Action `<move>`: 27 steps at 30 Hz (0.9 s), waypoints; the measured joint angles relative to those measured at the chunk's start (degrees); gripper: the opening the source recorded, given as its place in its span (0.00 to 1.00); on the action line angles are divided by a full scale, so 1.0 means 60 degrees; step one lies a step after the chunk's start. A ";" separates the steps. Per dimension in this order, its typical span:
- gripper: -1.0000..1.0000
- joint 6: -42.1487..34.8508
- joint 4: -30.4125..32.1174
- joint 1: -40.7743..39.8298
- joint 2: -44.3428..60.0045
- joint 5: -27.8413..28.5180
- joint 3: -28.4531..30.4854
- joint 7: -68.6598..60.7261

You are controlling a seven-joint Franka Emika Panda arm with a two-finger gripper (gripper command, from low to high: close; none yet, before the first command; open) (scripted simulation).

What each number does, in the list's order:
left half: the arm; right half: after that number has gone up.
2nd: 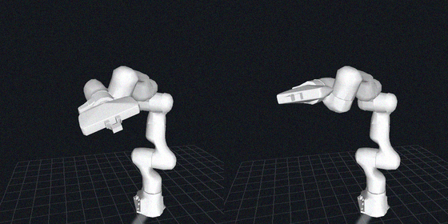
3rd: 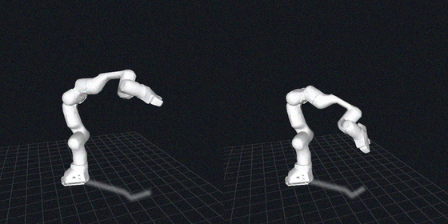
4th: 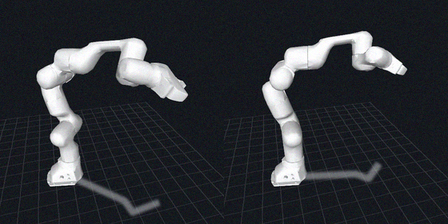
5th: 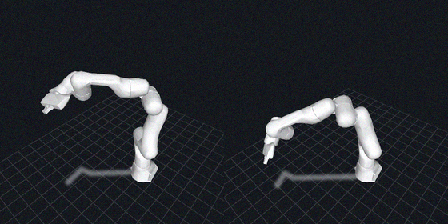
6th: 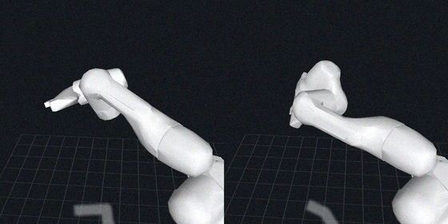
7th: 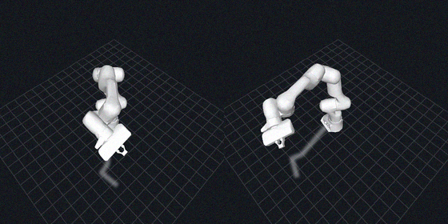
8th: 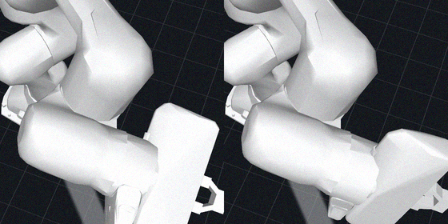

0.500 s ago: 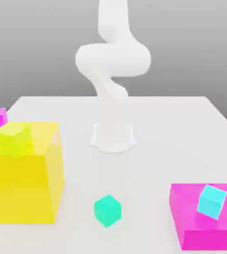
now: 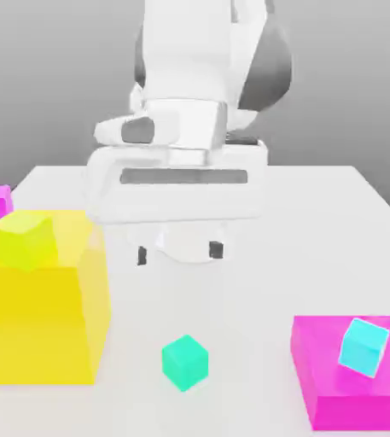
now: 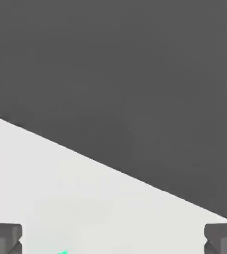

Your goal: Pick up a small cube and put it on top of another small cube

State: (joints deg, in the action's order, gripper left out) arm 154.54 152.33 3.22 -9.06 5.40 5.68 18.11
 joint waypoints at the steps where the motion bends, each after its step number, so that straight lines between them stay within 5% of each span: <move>1: 0.50 0.0222 0.0196 0.0027 0.0346 -0.0102 0.0040 -0.0373; 6: 0.50 0.1355 0.1019 -0.0044 0.2068 -0.1010 -0.0136 -0.2332; 12: 0.50 0.3029 0.0759 -0.0413 0.4149 -0.1605 -0.0629 -0.2908; 13: 0.00 0.3179 0.0727 -0.0451 0.4333 -0.1628 -0.0673 -0.2930; 20: 0.00 0.3135 0.0734 -0.0462 0.4297 -0.1602 -0.0681 -0.2906; 27: 0.00 0.1282 0.0971 -0.0224 0.2201 -0.1024 -0.0546 -0.2364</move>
State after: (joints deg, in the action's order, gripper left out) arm 162.23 158.15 1.88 4.15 -0.74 2.41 3.92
